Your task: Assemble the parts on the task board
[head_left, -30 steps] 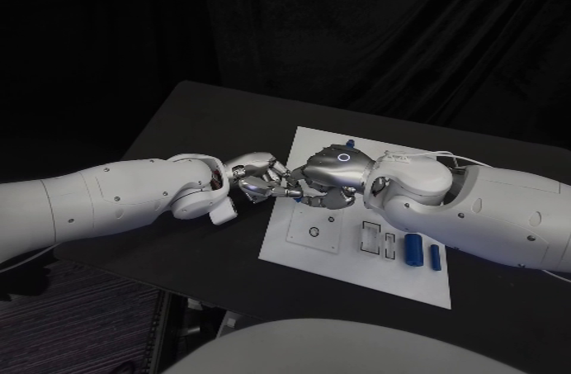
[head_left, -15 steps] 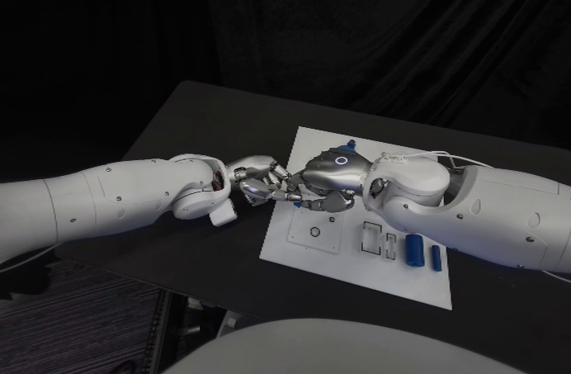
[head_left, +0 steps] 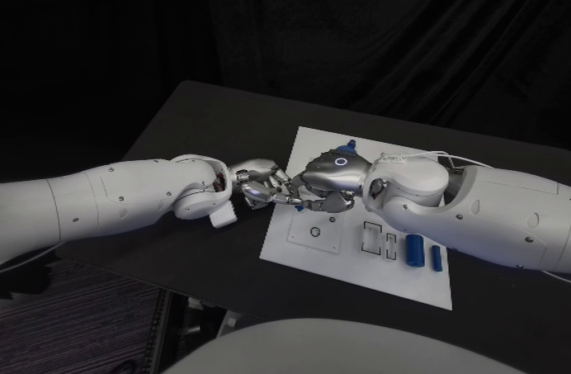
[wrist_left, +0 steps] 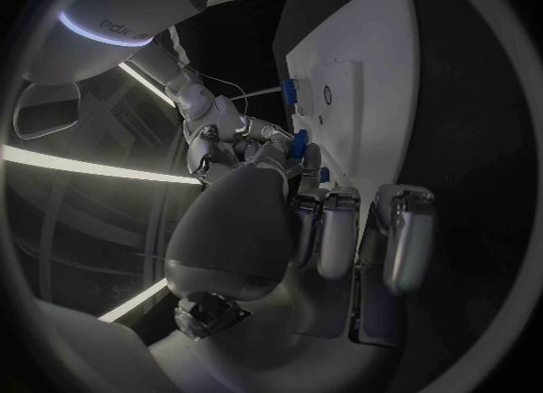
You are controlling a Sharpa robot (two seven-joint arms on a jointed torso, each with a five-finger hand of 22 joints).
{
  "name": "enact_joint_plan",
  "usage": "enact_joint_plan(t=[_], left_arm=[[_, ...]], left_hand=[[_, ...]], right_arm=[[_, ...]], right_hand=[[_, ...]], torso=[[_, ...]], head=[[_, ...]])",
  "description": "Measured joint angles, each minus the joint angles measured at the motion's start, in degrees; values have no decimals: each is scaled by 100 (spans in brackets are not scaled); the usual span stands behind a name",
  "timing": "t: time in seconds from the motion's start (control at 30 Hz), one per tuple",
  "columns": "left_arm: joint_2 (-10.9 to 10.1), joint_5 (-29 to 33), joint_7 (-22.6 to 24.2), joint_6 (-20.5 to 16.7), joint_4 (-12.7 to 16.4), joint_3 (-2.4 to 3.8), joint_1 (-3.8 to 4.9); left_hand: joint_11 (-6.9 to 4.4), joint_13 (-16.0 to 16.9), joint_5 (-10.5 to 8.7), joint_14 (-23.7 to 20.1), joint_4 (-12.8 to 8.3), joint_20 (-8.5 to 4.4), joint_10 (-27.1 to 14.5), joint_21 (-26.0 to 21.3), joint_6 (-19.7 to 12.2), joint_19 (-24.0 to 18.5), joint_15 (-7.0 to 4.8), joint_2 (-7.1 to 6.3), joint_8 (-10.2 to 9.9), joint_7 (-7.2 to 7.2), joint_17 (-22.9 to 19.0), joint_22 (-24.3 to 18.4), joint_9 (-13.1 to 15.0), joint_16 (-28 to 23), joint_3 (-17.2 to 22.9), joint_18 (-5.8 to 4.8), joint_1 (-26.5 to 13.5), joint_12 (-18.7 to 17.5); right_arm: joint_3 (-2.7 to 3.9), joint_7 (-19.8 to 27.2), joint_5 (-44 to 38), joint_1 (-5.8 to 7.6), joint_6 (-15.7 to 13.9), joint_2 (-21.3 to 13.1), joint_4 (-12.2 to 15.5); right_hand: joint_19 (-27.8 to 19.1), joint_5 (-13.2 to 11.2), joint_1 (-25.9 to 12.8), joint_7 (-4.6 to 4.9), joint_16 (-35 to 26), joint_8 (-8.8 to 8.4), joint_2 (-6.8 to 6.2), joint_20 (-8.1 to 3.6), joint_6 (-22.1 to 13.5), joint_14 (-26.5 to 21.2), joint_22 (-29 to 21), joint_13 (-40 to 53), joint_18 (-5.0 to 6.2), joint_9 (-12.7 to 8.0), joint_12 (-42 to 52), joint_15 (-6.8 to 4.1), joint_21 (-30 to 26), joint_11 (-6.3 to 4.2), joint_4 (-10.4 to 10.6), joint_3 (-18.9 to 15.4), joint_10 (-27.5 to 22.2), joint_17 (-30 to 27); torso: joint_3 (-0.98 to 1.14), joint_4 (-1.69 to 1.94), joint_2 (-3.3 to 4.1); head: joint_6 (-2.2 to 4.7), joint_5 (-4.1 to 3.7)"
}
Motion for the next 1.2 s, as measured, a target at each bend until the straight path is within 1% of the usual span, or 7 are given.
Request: enact_joint_plan(t=[0.2,0.43,0.67,0.83,0.93,1.07,1.2], left_arm=[[19,1,-56,38,-23,1,-3],[35,2,-88,63,-57,1,-7],[72,2,-120,80,-76,1,-22],[68,3,-142,72,-98,0,-28],[35,3,-143,45,-106,0,-33],[-55,4,-144,-28,-113,0,-37],[-160,-16,-144,-105,-90,0,-41]], left_hand=[[0,0,23,0,-6,0,0,-67,-156,0,0,-21,-191,52,0,0,2,0,-15,0,-21,0],[2,16,132,0,-139,0,-1,-67,-156,0,0,13,-239,52,0,0,56,0,108,0,187,5],[11,19,274,0,-395,1,-11,-126,-111,0,1,6,-290,50,0,0,167,0,466,0,524,11],[15,19,-120,0,-342,1,-9,-126,-126,0,1,6,-338,65,0,0,233,0,596,0,524,-7],[38,19,-399,0,-299,1,-4,-126,-133,0,1,20,-372,72,0,0,275,0,640,1,473,-9],[38,14,-681,0,-219,1,-5,-126,-152,0,1,-5,-412,91,0,0,325,0,633,1,330,-45],[56,-14,-772,13,-213,1,14,-126,-276,0,14,-45,-478,127,0,0,336,0,628,0,287,-60]], right_arm=[[0,-7,-7,0,48,3,-10],[-1,-34,-11,0,104,-2,-37],[-1,-59,-13,0,137,-2,-42],[-1,-70,-14,0,128,-76,-18],[-1,-67,-15,0,76,-188,25],[-1,-44,-16,0,-82,-455,169],[-5,-9,-17,0,-215,-712,353]], right_hand=[[0,0,0,0,0,-24,0,0,0,0,0,-5,0,-7,0,0,0,0,-17,16,0,0],[0,0,0,-17,0,-24,0,0,-17,-20,0,-13,0,-6,0,-20,-24,0,-17,16,0,-16],[-13,0,0,-2,-22,-24,0,13,-43,-20,0,-31,0,-6,-22,-20,-46,0,-17,16,-42,-27],[-42,-63,-42,-2,-45,-62,-42,1,-48,-20,0,-49,0,-19,-22,-20,-73,0,-16,17,-42,-50],[-62,-471,-113,-1,-45,-192,-113,21,-147,-20,0,-52,0,-72,-22,-20,-73,0,84,-6,-42,-56],[-62,-696,-152,-1,-45,-240,-152,22,-147,-20,0,-48,0,-90,-22,-20,-96,0,159,-49,-42,-60],[-62,-732,-152,-1,-45,-240,-152,22,-147,-20,0,8,0,-98,-22,-20,-26,0,165,-55,-42,-3]], torso=[[-1,0,1],[-3,-1,1],[-3,-2,1],[-3,-2,0],[-3,-2,0],[-3,-1,-1],[-3,-2,-2]], head=[[0,-1],[0,-8],[0,-12],[0,-20],[0,-22],[0,12],[0,47]])
